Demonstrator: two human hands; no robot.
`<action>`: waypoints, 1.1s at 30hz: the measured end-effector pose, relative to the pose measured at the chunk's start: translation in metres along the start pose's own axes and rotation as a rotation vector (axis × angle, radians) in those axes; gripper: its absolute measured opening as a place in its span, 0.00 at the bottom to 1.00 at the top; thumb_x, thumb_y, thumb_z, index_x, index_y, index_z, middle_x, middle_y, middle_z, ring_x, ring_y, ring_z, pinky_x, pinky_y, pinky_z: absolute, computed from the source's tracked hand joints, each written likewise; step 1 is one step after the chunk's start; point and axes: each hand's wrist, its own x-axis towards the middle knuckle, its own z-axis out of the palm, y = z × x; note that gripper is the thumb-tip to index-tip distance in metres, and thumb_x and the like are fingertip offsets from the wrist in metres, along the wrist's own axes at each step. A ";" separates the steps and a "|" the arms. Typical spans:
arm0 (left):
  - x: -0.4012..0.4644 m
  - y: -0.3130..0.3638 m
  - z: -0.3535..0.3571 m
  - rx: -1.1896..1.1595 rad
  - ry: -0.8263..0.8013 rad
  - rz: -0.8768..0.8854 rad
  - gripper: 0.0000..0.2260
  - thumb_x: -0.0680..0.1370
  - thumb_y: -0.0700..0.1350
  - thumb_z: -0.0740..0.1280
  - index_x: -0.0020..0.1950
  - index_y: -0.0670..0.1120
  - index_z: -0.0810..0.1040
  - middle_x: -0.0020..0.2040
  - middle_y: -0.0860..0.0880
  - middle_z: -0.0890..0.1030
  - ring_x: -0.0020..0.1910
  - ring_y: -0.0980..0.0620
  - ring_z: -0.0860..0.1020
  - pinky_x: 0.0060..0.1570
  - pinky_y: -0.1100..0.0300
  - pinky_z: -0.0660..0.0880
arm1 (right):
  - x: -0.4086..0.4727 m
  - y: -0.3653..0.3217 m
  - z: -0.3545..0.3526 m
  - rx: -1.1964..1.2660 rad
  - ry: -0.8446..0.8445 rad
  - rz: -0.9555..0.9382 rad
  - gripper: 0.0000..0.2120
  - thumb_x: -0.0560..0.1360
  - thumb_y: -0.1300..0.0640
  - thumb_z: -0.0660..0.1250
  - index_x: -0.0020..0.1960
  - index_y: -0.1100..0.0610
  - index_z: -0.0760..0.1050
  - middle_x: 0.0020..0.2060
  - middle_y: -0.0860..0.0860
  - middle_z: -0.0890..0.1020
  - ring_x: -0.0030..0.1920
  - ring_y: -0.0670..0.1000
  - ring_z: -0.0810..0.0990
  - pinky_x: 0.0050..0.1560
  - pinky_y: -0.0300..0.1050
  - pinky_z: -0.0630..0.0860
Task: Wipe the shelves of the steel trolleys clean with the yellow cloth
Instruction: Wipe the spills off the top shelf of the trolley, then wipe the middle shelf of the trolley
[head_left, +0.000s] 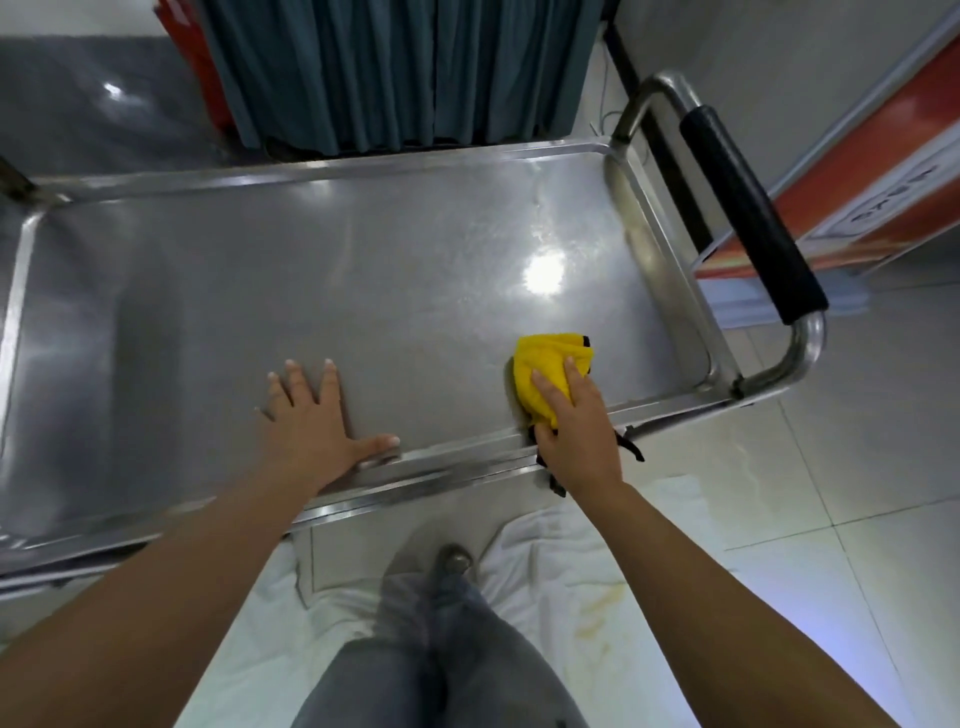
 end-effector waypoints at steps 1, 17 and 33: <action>-0.007 -0.002 0.005 -0.004 0.028 0.033 0.52 0.66 0.77 0.54 0.79 0.50 0.40 0.78 0.38 0.40 0.76 0.36 0.42 0.72 0.36 0.50 | -0.007 -0.003 -0.001 0.022 -0.016 -0.037 0.28 0.75 0.62 0.64 0.73 0.50 0.64 0.76 0.57 0.56 0.74 0.61 0.57 0.70 0.53 0.62; -0.185 -0.078 0.055 -0.144 0.024 0.360 0.38 0.77 0.67 0.54 0.79 0.47 0.49 0.79 0.47 0.55 0.78 0.49 0.50 0.74 0.50 0.49 | -0.158 -0.059 -0.006 0.276 -0.008 -0.117 0.27 0.71 0.66 0.67 0.66 0.46 0.74 0.72 0.49 0.67 0.66 0.54 0.72 0.57 0.45 0.73; -0.105 -0.034 0.162 -0.066 0.060 0.326 0.35 0.77 0.67 0.52 0.78 0.48 0.52 0.79 0.48 0.55 0.78 0.49 0.52 0.75 0.48 0.50 | -0.100 0.034 0.125 0.102 -0.065 -0.150 0.25 0.71 0.68 0.66 0.66 0.52 0.74 0.71 0.57 0.68 0.63 0.63 0.74 0.52 0.45 0.71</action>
